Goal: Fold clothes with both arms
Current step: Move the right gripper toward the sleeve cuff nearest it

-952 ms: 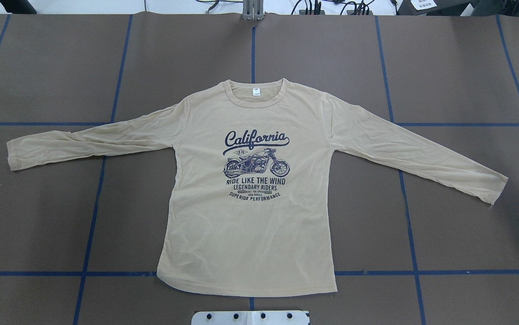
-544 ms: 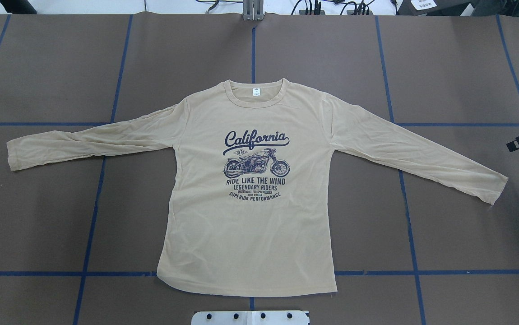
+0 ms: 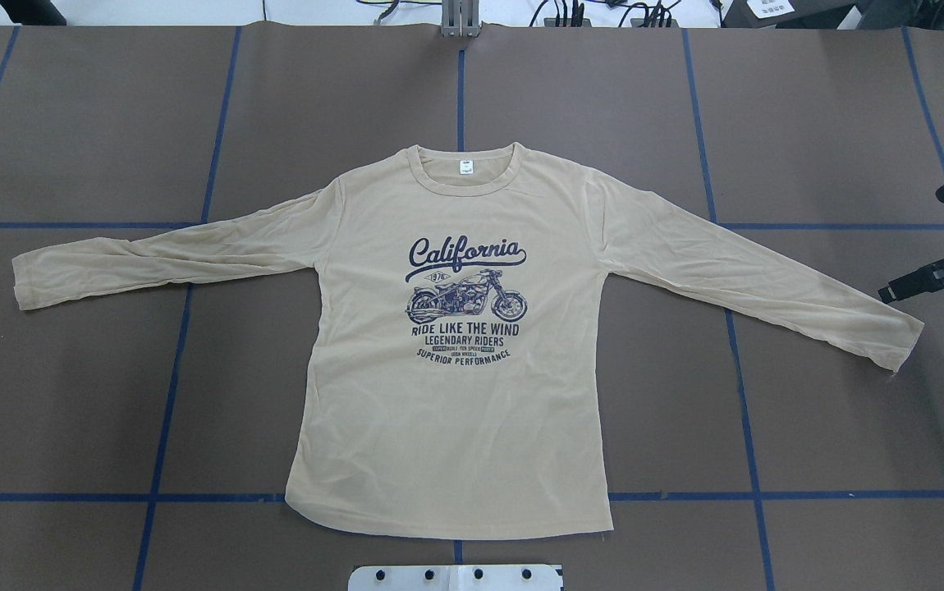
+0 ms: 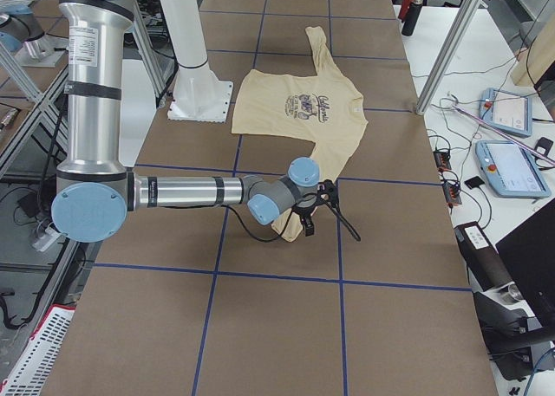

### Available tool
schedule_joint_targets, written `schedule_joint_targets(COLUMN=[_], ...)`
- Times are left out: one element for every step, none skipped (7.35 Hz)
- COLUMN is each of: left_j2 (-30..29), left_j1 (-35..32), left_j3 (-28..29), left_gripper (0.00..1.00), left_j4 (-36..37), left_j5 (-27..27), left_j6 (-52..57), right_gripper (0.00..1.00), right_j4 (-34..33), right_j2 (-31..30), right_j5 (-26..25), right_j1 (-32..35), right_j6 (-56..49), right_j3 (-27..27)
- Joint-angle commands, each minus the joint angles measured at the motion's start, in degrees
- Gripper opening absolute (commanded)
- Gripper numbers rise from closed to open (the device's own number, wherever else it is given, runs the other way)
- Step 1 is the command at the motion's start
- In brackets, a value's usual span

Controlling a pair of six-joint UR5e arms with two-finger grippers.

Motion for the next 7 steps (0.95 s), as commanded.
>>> schedule_joint_targets(left_j2=[0.1, 0.1, 0.1, 0.1, 0.0, 0.0, 0.0], left_j1=[0.0, 0.0, 0.0, 0.0, 0.0, 0.0, 0.0], left_j3=[0.1, 0.0, 0.0, 0.0, 0.0, -0.1, -0.1], left_gripper=[1.00, 1.00, 1.00, 1.00, 1.00, 1.00, 1.00], left_j4=[0.1, 0.1, 0.1, 0.1, 0.1, 0.1, 0.0], left_j5=[-0.1, -0.1, -0.1, -0.1, -0.1, -0.1, -0.1], left_j6=[0.0, -0.1, 0.0, -0.1, 0.0, -0.1, -0.1], right_gripper=[0.99, 0.98, 0.98, 0.98, 0.98, 0.93, 0.91], right_j4=[0.0, 0.0, 0.0, 0.0, 0.0, 0.0, 0.0], right_j2=[-0.4, -0.2, 0.1, 0.3, 0.4, 0.3, 0.3], right_j5=[0.0, 0.1, 0.3, 0.4, 0.5, 0.6, 0.6], right_j1=[-0.6, -0.8, -0.9, -1.0, -1.2, -1.2, -1.3], right_j6=[-0.6, -0.7, -0.9, -0.9, -0.9, -0.9, -0.9], right_j3=[-1.2, -2.3, -3.0, -3.7, -4.2, -4.3, -4.9])
